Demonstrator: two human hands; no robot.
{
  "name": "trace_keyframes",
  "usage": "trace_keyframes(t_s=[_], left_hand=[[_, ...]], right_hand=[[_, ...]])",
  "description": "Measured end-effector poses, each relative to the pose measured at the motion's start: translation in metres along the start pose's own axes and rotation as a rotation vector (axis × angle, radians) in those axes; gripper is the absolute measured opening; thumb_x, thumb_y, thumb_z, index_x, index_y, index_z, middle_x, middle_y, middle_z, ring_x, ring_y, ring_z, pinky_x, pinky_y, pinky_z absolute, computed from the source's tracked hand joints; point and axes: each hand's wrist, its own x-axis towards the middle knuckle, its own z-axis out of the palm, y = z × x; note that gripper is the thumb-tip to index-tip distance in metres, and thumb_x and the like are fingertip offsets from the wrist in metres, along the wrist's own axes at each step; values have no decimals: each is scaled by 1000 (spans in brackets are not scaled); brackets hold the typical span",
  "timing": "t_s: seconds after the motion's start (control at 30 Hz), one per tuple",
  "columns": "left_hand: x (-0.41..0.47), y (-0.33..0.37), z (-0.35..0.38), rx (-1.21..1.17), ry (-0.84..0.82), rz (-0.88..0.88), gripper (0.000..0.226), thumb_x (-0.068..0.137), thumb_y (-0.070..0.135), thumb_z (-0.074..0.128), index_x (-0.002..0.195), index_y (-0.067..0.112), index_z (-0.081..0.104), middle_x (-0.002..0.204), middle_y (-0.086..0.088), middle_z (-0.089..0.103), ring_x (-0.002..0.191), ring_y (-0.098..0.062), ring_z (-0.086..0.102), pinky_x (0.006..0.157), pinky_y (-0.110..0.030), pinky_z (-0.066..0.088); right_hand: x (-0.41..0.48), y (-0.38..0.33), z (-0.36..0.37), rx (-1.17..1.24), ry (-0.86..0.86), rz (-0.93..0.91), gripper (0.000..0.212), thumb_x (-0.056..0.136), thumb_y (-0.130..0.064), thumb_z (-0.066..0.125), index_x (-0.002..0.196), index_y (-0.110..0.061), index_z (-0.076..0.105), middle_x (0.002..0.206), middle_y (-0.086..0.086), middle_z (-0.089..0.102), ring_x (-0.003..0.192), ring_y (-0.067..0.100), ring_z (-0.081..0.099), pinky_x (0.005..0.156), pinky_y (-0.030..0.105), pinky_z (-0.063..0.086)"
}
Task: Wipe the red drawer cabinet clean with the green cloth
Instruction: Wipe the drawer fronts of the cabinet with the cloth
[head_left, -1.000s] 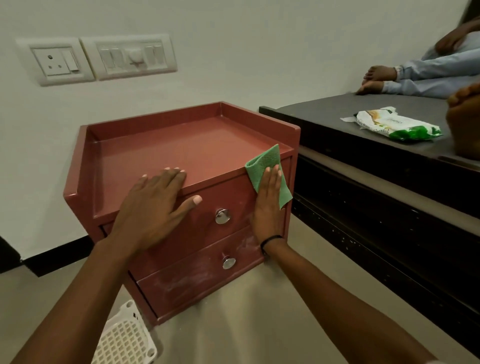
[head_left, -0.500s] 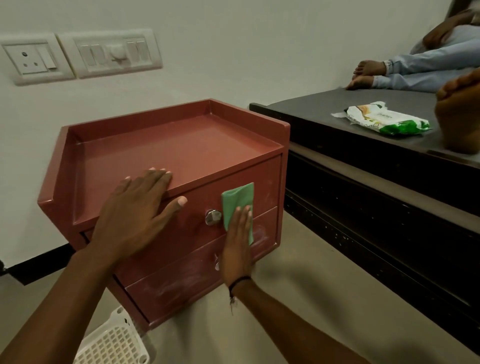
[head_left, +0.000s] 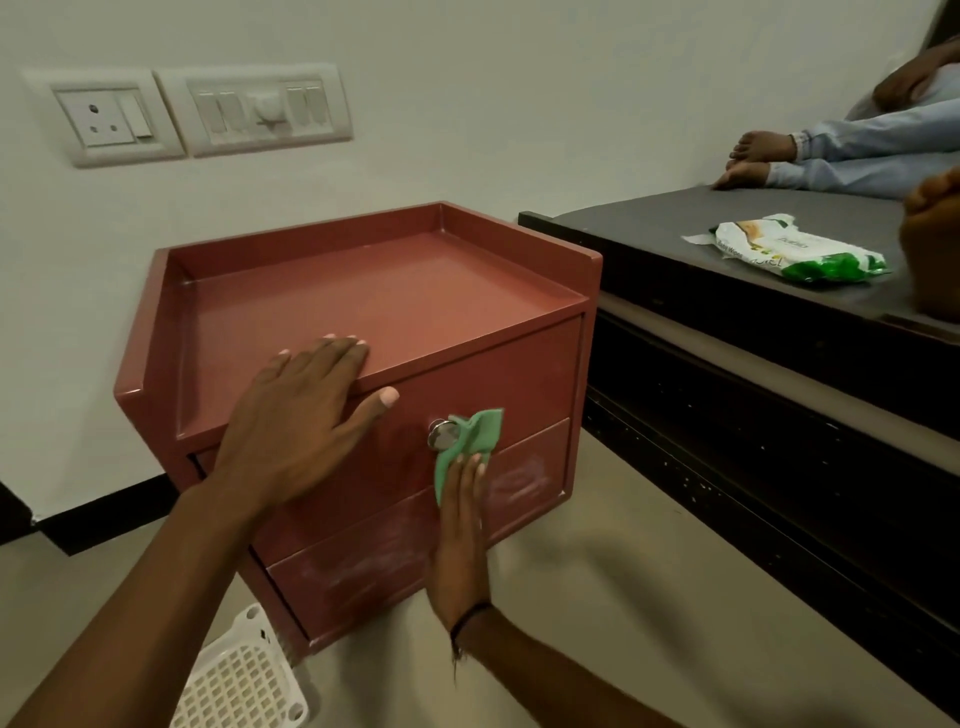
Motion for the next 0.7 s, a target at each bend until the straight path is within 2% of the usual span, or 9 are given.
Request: trace_keyframes(t_s=[0.07, 0.13, 0.2, 0.27, 0.3, 0.37, 0.5, 0.6, 0.7], left_hand=[[0, 1, -1, 3, -1, -3, 90, 90, 75, 3, 155, 19, 31, 161, -3, 33, 150, -19, 26, 122, -42, 15], [0, -1, -1, 7, -7, 2, 90, 91, 74, 2, 156, 19, 30, 161, -3, 32, 150, -19, 24, 123, -42, 14], [-2, -3, -2, 11, -9, 2, 89, 91, 74, 2, 156, 19, 29, 162, -3, 31, 151, -18, 22, 123, -42, 12], [-2, -4, -1, 15, -23, 9, 89, 92, 74, 2, 156, 19, 28, 162, -3, 30, 152, -17, 20, 124, -42, 11], [-2, -4, 0, 13, -23, 12, 89, 92, 74, 3, 156, 19, 27, 162, -3, 29, 152, -17, 20, 124, -42, 11], [0, -2, 0, 14, -22, 10, 89, 91, 74, 2, 156, 19, 27, 163, -3, 29, 152, -18, 20, 124, -43, 12], [0, 2, -1, 12, 9, -9, 89, 92, 73, 1, 155, 18, 32, 160, -4, 34, 148, -21, 29, 122, -44, 18], [1, 3, -1, 15, 5, 5, 86, 94, 71, 3, 154, 17, 34, 159, -5, 36, 147, -22, 32, 121, -45, 20], [0, 3, -2, 13, 13, -9, 87, 93, 71, 2, 154, 18, 34, 159, -5, 36, 147, -22, 31, 121, -44, 18]], right_hand=[[-7, -2, 9, -45, 16, -52, 92, 91, 2, 41, 154, -24, -20, 165, 2, -18, 153, 25, -9, 122, 55, 18], [-2, 5, 4, -102, 61, -39, 99, 83, 19, 33, 151, -20, -27, 162, 2, -29, 151, 23, -18, 124, 41, 15], [16, 19, -14, -98, 74, 14, 93, 77, 24, 20, 154, -12, -19, 162, 10, -24, 152, 27, -15, 121, 31, 18], [56, 42, -40, -121, 188, 136, 78, 80, 23, 9, 154, 1, -4, 162, 26, -8, 152, 36, 1, 122, 34, 23], [74, 48, -51, -125, 229, 220, 71, 86, 18, 12, 154, 3, -1, 161, 28, -2, 152, 37, 5, 123, 38, 22], [99, 54, -66, -33, 323, 307, 79, 86, 14, 31, 155, -2, -4, 164, 22, 0, 153, 32, 1, 124, 43, 16], [87, 23, -56, -61, 293, 143, 103, 70, 25, 41, 157, -9, -3, 166, 10, -6, 153, 23, -5, 124, 25, 9], [75, 3, -49, -72, 275, 61, 113, 61, 28, 39, 158, -14, -3, 166, 6, -7, 153, 18, -9, 117, 43, 35], [69, 13, -64, -120, 202, -67, 112, 63, 30, 35, 158, -18, 0, 167, 2, -5, 153, 19, -7, 114, 33, 37]])
